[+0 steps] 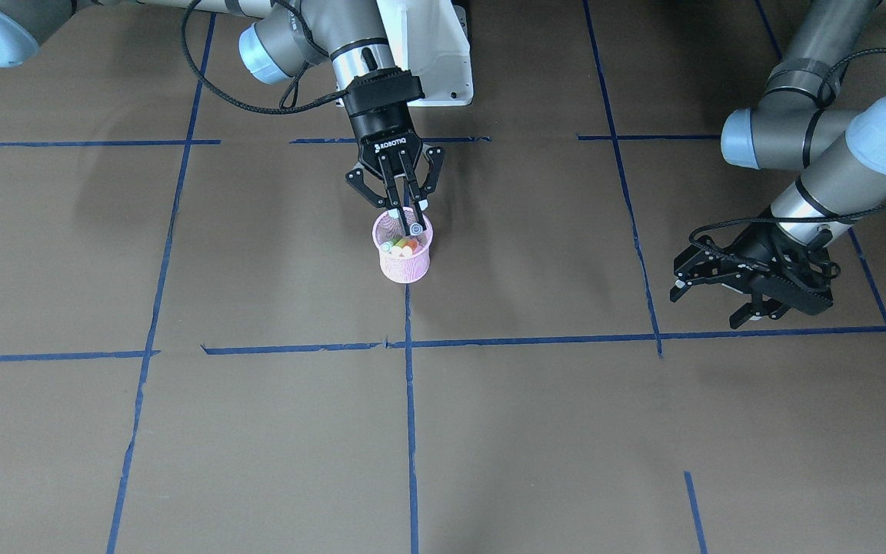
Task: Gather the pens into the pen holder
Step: 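Drop the purple marker into the pink cup and open the right gripper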
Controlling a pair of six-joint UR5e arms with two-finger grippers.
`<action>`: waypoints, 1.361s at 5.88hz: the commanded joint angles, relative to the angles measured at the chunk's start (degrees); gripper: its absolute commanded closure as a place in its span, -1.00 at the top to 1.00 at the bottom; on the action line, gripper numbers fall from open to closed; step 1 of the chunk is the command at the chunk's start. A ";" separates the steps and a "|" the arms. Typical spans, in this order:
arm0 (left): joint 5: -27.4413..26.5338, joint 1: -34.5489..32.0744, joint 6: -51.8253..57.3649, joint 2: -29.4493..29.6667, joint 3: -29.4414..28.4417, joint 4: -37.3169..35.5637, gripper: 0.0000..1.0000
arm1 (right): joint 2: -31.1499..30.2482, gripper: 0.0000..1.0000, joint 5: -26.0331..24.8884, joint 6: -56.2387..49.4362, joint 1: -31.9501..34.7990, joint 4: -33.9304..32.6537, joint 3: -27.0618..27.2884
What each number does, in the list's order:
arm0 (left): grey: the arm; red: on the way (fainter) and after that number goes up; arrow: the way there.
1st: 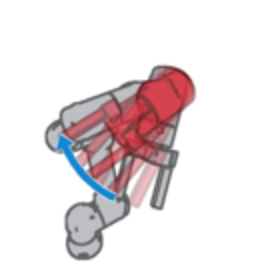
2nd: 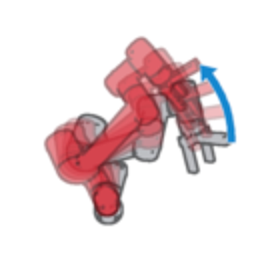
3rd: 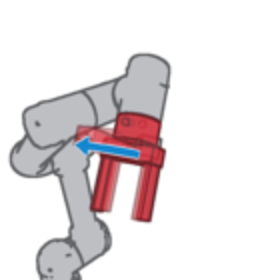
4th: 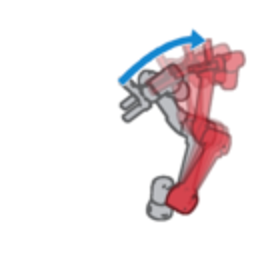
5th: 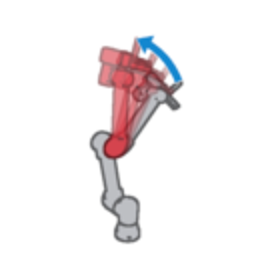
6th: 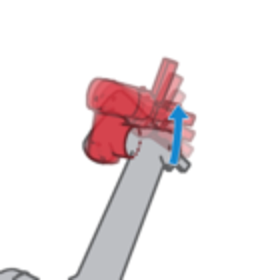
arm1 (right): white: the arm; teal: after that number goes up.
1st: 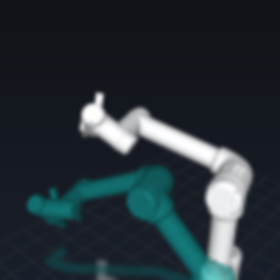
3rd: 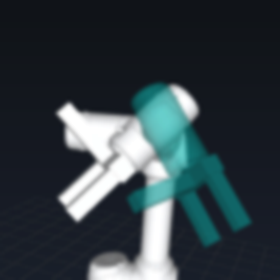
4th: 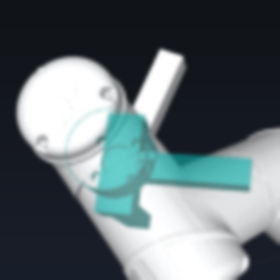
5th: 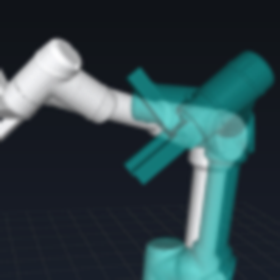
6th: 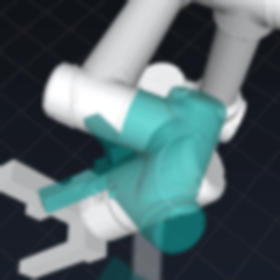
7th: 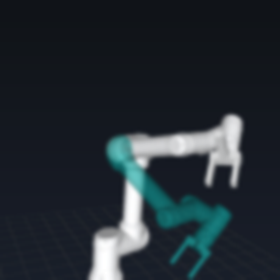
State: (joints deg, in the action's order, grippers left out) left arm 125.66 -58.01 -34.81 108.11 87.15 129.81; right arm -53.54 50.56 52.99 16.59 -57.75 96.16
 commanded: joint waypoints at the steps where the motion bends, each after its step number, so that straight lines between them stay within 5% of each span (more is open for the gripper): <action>1: -0.15 0.18 0.00 0.00 -0.14 0.00 1.00 | -1.29 -1.00 -0.02 -2.43 -1.20 0.00 -0.71; 2: -0.06 0.18 0.00 0.00 -0.14 0.00 1.00 | -1.82 -1.00 -0.02 -2.63 -2.08 0.00 -0.80; 3: -0.06 0.26 0.00 0.00 -0.14 0.00 1.00 | -1.74 -0.44 0.15 -2.54 -2.26 0.00 -0.62; 4: -0.06 0.27 0.00 0.00 -0.40 0.00 1.00 | -1.39 0.97 -0.11 -2.02 -2.96 0.09 -0.36; 6: -0.06 0.27 0.00 0.09 -0.31 0.00 1.00 | -1.82 1.00 5.38 -3.41 -2.44 -0.61 5.05; 8: 0.11 0.09 0.00 0.09 -0.23 0.00 1.00 | -1.74 1.00 12.32 -4.12 2.01 -16.42 14.70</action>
State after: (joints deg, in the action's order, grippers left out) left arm 125.70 -57.80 -34.80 108.15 86.90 129.81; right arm -55.27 58.82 49.02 16.06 -66.05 106.02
